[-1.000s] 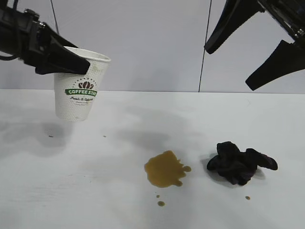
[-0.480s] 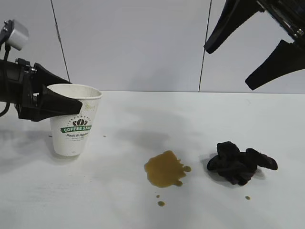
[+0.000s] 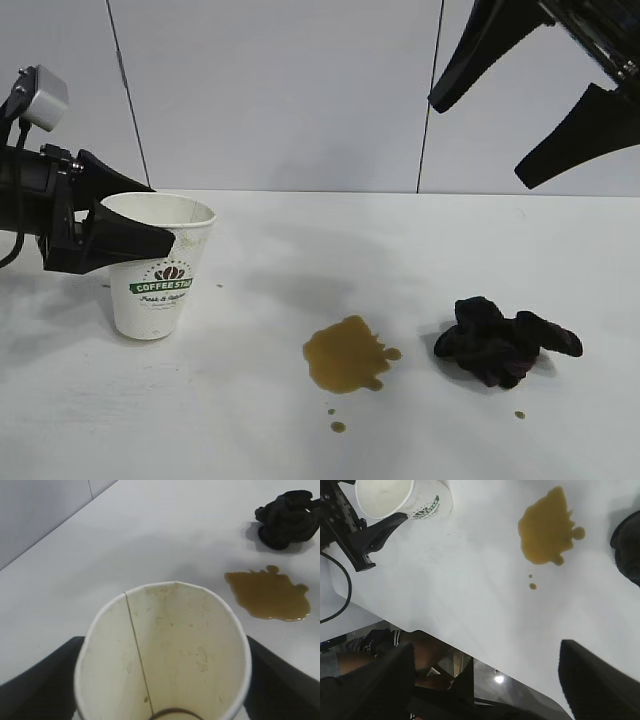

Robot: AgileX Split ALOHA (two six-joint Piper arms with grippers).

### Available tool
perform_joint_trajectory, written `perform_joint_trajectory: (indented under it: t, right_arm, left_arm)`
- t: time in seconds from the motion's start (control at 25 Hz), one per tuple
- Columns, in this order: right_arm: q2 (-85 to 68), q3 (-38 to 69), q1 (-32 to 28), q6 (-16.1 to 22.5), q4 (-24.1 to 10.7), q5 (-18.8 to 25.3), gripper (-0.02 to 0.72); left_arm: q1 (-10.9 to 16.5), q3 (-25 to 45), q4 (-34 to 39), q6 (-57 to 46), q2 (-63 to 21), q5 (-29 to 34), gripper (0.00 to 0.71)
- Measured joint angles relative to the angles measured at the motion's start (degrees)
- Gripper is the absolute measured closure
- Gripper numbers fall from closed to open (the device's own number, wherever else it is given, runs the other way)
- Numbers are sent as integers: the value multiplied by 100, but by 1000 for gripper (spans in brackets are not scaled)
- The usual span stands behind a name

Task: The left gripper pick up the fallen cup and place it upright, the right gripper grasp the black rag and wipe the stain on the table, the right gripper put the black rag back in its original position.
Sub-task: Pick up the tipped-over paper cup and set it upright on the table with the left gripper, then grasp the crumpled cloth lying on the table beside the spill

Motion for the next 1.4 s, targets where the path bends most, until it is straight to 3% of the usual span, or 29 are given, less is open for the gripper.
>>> perform_joint_trajectory:
  t: [0.24, 0.56, 0.76, 1.0, 1.24, 1.4]
  right_arm:
    - [0, 0, 0, 0, 0, 0, 159]
    - [0, 0, 0, 0, 0, -2, 159]
    - [0, 0, 0, 0, 0, -2, 159]
    - [0, 0, 0, 0, -5, -6, 159]
    - [0, 0, 0, 0, -5, -13, 159]
    - [0, 0, 0, 0, -5, -13, 159]
  left_arm:
    - [0, 0, 19, -173, 0, -162, 23]
    - [0, 0, 719, -277, -110, -401, 17]
    - [0, 0, 1337, -934, -412, -781, 17]
    - [0, 0, 3306, -3214, -695, -1600, 17]
    - [27, 0, 5761, -7315, -1452, -2568, 21]
    - [382, 0, 7463, -9464, -2239, -3007, 28]
